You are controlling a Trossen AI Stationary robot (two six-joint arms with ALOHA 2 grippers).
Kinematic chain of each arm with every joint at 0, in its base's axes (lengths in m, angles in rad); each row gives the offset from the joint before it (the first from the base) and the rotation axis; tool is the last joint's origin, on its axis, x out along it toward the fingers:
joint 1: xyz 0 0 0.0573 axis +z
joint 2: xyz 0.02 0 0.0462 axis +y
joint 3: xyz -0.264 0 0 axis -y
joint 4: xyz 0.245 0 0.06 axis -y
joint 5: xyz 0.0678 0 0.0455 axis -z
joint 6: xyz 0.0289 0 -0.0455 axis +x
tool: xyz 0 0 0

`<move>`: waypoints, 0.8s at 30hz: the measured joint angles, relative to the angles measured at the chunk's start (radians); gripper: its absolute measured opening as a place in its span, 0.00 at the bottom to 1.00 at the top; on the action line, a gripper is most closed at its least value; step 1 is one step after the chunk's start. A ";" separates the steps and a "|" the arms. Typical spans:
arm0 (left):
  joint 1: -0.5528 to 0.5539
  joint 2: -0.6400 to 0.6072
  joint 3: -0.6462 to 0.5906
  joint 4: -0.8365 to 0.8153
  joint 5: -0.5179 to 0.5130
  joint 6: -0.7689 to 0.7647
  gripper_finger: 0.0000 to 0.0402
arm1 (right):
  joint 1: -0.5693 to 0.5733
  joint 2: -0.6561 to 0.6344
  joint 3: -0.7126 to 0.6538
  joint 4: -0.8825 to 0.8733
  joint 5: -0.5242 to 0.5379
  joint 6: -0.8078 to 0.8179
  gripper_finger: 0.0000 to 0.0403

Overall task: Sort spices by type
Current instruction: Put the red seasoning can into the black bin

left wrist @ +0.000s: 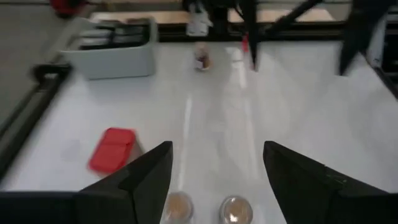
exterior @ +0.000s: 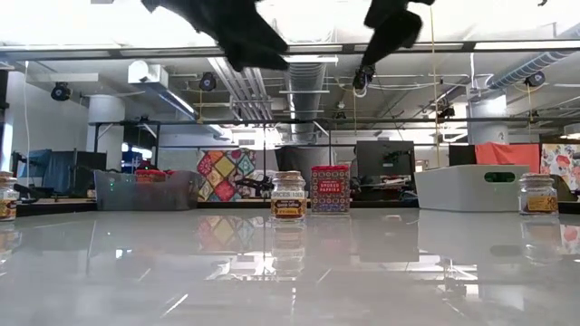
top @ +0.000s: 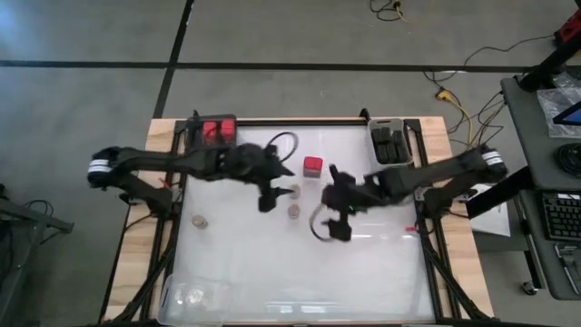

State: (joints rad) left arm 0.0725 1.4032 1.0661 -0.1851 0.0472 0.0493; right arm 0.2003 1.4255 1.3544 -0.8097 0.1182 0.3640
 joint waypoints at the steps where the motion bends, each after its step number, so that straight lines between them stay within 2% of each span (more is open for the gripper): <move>1: 0.021 0.036 0.024 -0.002 0.045 0.012 0.59 | 0.027 -0.018 -0.047 0.052 0.011 0.020 0.87; 4: 0.077 0.138 0.106 -0.025 0.123 0.044 0.59 | 0.094 -0.054 -0.143 0.141 0.035 0.066 0.89; 10: 0.170 0.324 0.286 -0.163 0.127 0.175 0.64 | 0.183 -0.079 -0.227 0.157 0.144 0.100 0.90; 18: 0.247 0.540 0.518 -0.311 0.128 0.292 0.77 | 0.195 -0.083 -0.303 0.164 0.161 0.111 0.90; 24: 0.268 0.670 0.644 -0.410 0.129 0.324 0.82 | 0.195 -0.086 -0.327 0.160 0.171 0.143 0.90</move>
State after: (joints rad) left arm 0.3405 2.0727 1.7099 -0.5947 0.1761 0.3733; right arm 0.3950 1.3397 1.0273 -0.6500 0.2890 0.5071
